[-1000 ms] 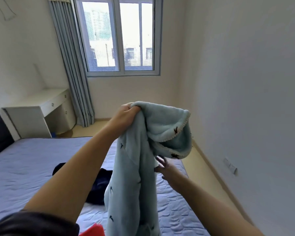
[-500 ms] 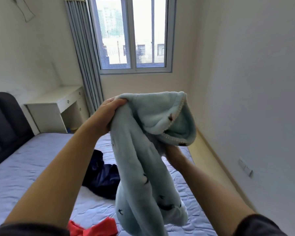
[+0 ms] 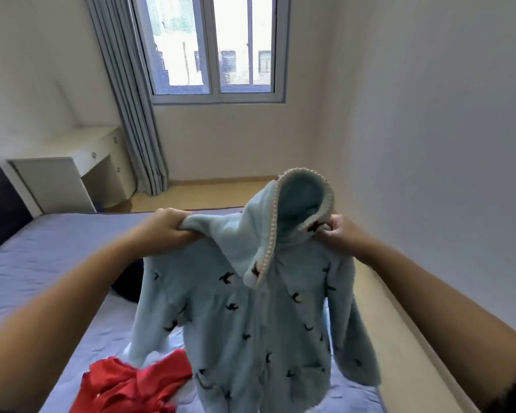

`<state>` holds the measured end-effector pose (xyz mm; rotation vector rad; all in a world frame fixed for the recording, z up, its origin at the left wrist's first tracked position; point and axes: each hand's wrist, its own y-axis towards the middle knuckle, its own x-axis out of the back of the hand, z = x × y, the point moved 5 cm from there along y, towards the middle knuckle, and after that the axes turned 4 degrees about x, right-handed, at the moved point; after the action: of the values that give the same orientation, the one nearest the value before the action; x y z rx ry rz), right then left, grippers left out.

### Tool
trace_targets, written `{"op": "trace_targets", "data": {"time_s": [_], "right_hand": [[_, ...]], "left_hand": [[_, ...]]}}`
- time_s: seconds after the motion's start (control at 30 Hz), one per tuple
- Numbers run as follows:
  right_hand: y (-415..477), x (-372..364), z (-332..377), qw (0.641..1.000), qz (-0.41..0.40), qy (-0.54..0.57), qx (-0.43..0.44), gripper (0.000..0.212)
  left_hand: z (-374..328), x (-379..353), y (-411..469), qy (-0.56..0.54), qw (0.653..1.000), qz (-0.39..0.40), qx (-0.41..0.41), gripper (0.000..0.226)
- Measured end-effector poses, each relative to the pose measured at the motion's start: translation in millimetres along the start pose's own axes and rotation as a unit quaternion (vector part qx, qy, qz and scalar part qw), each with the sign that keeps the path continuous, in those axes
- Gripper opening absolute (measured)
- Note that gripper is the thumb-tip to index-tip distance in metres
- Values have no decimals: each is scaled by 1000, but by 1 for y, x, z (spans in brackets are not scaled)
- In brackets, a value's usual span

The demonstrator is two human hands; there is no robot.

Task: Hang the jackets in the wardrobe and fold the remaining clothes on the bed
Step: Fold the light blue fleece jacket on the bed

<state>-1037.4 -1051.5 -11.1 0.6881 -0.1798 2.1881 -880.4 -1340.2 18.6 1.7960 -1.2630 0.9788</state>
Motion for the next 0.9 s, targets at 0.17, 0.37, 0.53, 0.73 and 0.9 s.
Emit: {"op": "trace_targets", "data": {"time_s": [0.17, 0.37, 0.53, 0.73, 0.9], "right_hand": [[-48, 1, 5, 995, 87, 46, 16, 28], [-26, 33, 39, 945, 231, 227, -49, 21], [124, 61, 13, 992, 43, -71, -97, 30], [228, 0, -108, 939, -148, -281, -133, 18], [109, -162, -295, 921, 118, -280, -244, 14]], "left_hand": [[-20, -25, -29, -52, 990, 104, -74, 9], [-24, 9, -7, -275, 935, 220, 38, 45], [9, 6, 127, -90, 973, 113, 180, 27], [76, -123, 216, -17, 955, -38, 294, 37], [152, -343, 84, -17, 930, 159, 332, 18]]}}
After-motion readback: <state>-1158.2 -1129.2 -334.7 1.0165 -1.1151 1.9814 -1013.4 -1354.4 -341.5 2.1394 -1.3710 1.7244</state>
